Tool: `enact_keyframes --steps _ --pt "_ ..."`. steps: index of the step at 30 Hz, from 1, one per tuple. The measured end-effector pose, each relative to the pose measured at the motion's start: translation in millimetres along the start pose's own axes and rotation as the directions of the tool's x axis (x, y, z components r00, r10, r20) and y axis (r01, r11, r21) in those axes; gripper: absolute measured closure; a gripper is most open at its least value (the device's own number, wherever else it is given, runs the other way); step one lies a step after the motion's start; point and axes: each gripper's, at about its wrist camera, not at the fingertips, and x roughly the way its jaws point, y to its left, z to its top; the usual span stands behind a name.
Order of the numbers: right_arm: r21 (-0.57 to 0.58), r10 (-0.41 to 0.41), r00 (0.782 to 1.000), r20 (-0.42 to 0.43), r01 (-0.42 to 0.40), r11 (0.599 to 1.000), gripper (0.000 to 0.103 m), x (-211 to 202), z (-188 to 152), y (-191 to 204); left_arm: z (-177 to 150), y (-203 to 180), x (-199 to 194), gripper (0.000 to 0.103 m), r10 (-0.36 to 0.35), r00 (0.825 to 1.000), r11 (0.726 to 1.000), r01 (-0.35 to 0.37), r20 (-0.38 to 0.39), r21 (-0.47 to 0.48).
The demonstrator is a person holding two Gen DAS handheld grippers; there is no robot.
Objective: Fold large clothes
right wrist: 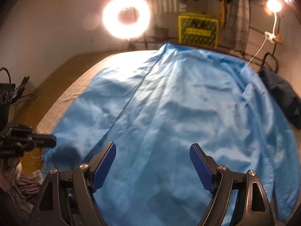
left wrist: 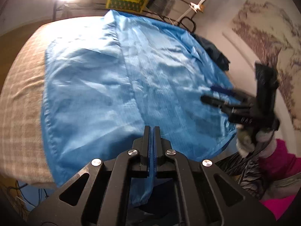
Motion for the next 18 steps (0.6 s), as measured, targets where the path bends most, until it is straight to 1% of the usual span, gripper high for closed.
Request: enact_keyframes --steps 2,3,4,6,7,8,9,11,13,15,16,18 --pt "0.009 0.043 0.999 -0.03 -0.043 0.999 0.022 5.1 -4.6 2.4 -1.0 18.5 -13.4 0.103 0.058 0.998 0.997 -0.056 0.039 -0.049" --pt "0.018 0.083 0.995 -0.057 -0.082 0.996 0.024 10.0 -8.9 5.1 -1.6 29.0 -18.1 0.103 0.087 0.995 0.993 -0.083 0.044 -0.08" --pt "0.022 0.107 0.991 -0.075 -0.105 0.994 0.026 13.5 -12.0 7.3 -2.9 44.9 -23.9 0.103 0.119 0.992 0.986 -0.112 0.048 -0.123" --pt "0.033 0.173 0.977 -0.129 -0.17 0.985 0.036 23.7 -21.2 14.7 -6.8 68.6 -28.0 0.103 0.173 0.984 0.971 -0.164 0.038 -0.176" --pt "0.036 0.197 0.969 -0.147 -0.193 0.98 0.039 28.2 -26.0 18.0 -9.5 82.3 -27.6 0.103 0.188 0.982 0.961 -0.18 0.021 -0.209" --pt "0.044 0.23 0.957 -0.177 -0.226 0.973 0.042 34.3 -30.4 23.1 -11.7 92.5 -25.7 0.103 0.185 0.983 0.956 -0.179 0.004 -0.232" --pt "0.05 0.248 0.949 -0.193 -0.243 0.969 0.043 38.1 -32.6 26.9 -14.8 102.3 -23.3 0.103 0.176 0.984 0.949 -0.173 -0.014 -0.262" --pt "0.074 0.302 0.926 -0.226 -0.292 0.953 0.043 46.2 -37.4 35.1 -22.6 120.4 -16.3 0.103 0.15 0.987 0.935 -0.158 -0.05 -0.316" --pt "0.09 0.346 0.905 -0.246 -0.334 0.938 0.043 51.7 -39.6 43.3 -30.8 133.0 -11.8 0.103 0.159 0.985 0.918 -0.175 -0.074 -0.356" --pt "0.074 0.351 0.899 -0.26 -0.344 0.936 0.048 56.4 -39.9 53.1 -37.0 140.6 -6.1 0.103 0.15 0.984 0.911 -0.173 -0.092 -0.374" --pt "0.065 0.349 0.899 -0.266 -0.345 0.936 0.05 58.5 -39.9 56.4 -39.0 144.7 -3.7 0.103 0.133 0.987 0.907 -0.16 -0.094 -0.391" --pt "0.057 0.356 0.89 -0.284 -0.355 0.933 0.059 64.4 -39.9 64.4 -40.0 149.3 0.0 0.103 0.091 0.992 0.899 -0.118 -0.085 -0.421"
